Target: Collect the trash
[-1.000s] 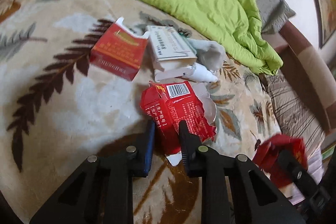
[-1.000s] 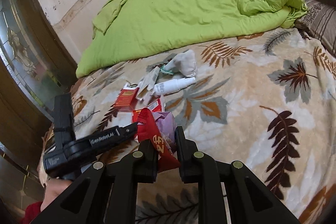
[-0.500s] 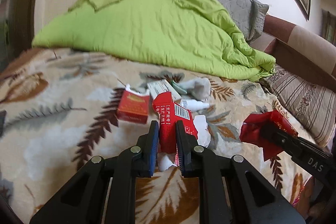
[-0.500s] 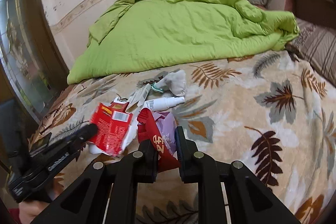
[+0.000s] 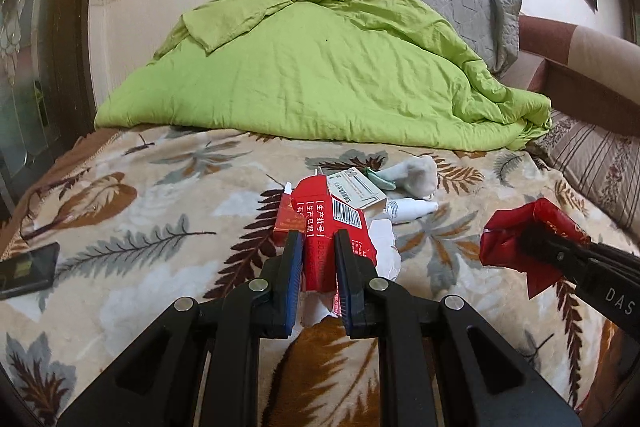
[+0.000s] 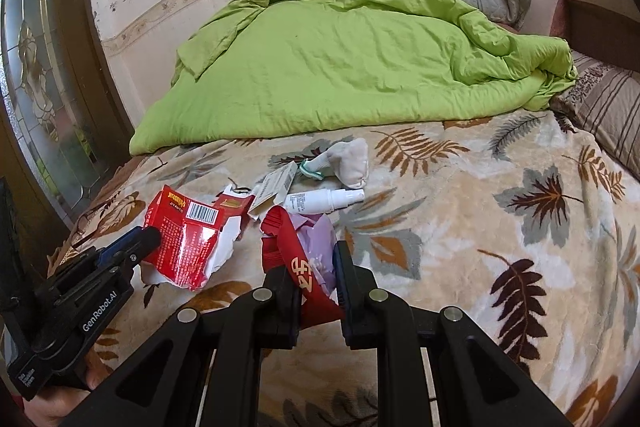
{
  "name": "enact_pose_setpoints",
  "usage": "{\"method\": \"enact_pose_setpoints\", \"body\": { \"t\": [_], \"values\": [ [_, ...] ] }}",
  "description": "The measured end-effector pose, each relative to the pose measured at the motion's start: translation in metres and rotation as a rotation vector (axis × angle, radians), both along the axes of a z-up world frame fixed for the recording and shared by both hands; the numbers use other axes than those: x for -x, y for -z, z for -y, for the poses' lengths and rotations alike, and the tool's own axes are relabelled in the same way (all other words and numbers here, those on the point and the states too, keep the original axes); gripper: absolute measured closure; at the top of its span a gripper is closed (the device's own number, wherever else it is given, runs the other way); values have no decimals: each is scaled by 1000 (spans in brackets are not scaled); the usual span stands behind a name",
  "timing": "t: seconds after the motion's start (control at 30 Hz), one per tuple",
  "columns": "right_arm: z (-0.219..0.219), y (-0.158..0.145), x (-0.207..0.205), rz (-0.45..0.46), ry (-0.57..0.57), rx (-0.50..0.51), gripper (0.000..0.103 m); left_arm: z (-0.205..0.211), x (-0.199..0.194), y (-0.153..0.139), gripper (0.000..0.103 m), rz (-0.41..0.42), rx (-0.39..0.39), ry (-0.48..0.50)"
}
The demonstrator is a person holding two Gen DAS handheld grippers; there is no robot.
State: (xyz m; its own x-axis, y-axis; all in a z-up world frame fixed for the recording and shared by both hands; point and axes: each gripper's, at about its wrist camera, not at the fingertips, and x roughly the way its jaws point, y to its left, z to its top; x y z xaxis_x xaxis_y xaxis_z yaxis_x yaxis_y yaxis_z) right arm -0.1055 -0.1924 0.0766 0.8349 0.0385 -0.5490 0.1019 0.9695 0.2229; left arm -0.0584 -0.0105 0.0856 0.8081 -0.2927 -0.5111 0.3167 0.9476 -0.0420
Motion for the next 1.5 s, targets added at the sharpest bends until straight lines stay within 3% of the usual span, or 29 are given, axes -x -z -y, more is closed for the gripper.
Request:
{"method": "enact_pose_setpoints", "body": {
  "t": [0.67,1.5],
  "values": [
    [2,-1,-1,6,-5,-26,87,17,5,6,87,22,-74,26],
    [5,-2,0,9,-4,-38,87,23,7,9,87,23,-80,38]
  ]
}}
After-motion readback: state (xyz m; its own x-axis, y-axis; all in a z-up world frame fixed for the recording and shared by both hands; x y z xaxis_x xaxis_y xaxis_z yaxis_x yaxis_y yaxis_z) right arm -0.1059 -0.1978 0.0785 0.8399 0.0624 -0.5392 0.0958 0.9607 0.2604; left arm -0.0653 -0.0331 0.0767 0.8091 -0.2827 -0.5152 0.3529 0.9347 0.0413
